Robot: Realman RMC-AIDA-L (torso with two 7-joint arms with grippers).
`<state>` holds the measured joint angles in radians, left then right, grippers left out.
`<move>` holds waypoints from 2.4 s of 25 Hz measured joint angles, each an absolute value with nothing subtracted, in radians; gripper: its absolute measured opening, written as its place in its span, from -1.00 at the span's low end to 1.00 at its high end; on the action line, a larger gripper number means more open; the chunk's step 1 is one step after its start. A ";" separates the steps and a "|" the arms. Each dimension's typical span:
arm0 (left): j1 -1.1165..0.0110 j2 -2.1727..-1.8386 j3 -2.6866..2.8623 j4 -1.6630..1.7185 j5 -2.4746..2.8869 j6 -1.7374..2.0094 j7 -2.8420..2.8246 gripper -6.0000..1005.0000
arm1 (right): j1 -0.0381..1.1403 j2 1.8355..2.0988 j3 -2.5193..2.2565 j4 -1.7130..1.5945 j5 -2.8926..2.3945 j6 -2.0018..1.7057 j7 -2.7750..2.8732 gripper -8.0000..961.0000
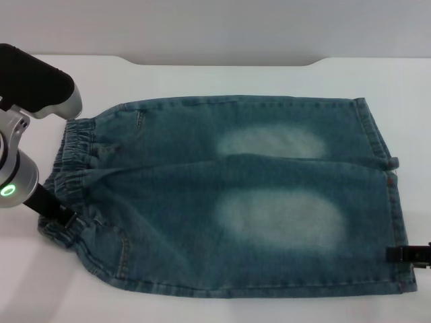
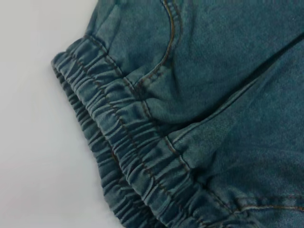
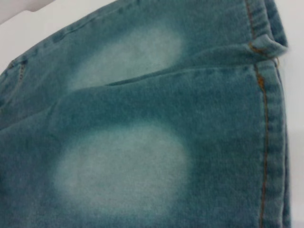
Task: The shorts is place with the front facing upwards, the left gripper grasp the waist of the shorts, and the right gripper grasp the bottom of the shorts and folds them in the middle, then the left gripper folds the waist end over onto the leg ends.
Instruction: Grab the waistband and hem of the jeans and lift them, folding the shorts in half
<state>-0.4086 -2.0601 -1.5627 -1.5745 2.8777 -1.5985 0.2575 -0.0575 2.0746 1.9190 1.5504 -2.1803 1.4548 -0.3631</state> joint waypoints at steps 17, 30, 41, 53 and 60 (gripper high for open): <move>-0.427 -2.060 -1.563 -1.600 2.880 -1.622 0.253 -0.89 | -0.059 2.075 1.922 1.529 -2.181 1.470 -0.348 0.18; -0.426 -2.060 -1.562 -1.600 2.881 -1.629 0.255 -0.89 | -0.058 2.077 1.921 1.508 -2.181 1.466 -0.350 0.11; -0.428 -2.059 -1.552 -1.600 2.881 -1.629 0.256 -0.90 | -0.040 2.077 1.916 1.459 -2.175 1.443 -0.362 0.05; -0.435 -2.059 -1.551 -1.598 2.881 -1.630 0.257 -0.89 | -0.056 2.078 1.948 1.482 -2.171 1.469 -0.332 -0.02; -0.438 -2.059 -1.551 -1.595 2.881 -1.629 0.260 -0.89 | -0.049 2.078 1.950 1.468 -2.170 1.466 -0.335 -0.06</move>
<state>-0.4384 -2.0591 -1.5508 -1.5947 2.8808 -1.6294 0.2601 -0.0494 2.0776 1.9504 1.4683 -2.1705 1.4660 -0.3347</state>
